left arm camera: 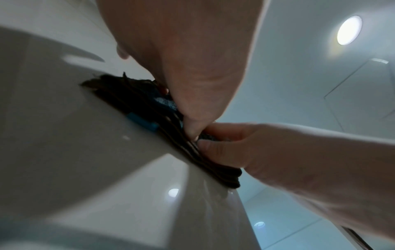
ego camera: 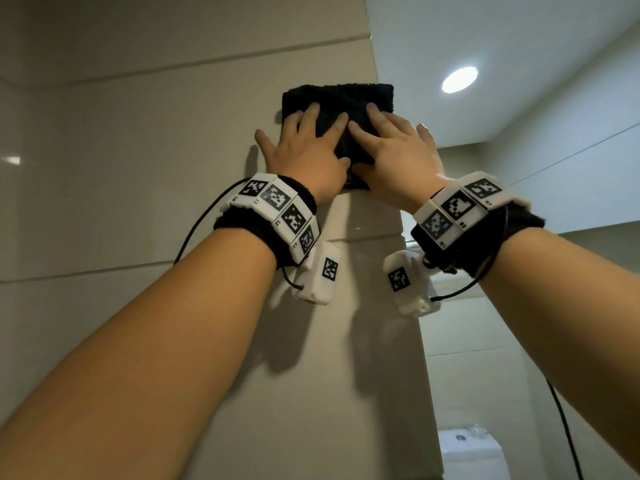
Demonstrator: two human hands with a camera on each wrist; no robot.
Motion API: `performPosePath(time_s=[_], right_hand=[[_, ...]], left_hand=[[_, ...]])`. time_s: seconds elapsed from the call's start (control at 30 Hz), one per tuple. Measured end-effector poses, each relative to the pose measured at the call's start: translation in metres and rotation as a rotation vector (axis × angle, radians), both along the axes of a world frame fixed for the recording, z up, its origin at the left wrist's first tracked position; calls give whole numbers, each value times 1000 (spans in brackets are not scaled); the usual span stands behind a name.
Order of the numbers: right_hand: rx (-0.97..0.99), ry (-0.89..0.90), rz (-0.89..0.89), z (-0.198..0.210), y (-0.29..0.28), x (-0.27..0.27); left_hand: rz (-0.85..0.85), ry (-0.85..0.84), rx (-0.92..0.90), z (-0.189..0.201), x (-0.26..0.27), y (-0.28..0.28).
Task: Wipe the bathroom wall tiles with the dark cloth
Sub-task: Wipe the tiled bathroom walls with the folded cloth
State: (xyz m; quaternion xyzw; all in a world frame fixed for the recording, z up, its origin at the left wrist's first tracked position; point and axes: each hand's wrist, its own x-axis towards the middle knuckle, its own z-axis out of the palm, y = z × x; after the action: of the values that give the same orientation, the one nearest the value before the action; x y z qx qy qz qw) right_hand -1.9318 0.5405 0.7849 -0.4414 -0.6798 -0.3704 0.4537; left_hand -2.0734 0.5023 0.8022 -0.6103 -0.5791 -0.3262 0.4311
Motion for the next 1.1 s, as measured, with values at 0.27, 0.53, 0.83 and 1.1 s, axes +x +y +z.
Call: performPosePath(time_s=[0.27, 0.53, 0.83, 1.1], right_hand=[[17, -16, 14, -19, -8, -29], [55, -74, 48, -22, -15, -118], [38, -190, 127, -20, -30, -276], [48, -214, 175, -31, -35, -330]], left_hand=[[13, 23, -21, -17, -37, -5], [73, -36, -47, -27, -125, -17], [189, -193, -87, -44, -273, -39], [254, -271, -130, -50, -315, -47]])
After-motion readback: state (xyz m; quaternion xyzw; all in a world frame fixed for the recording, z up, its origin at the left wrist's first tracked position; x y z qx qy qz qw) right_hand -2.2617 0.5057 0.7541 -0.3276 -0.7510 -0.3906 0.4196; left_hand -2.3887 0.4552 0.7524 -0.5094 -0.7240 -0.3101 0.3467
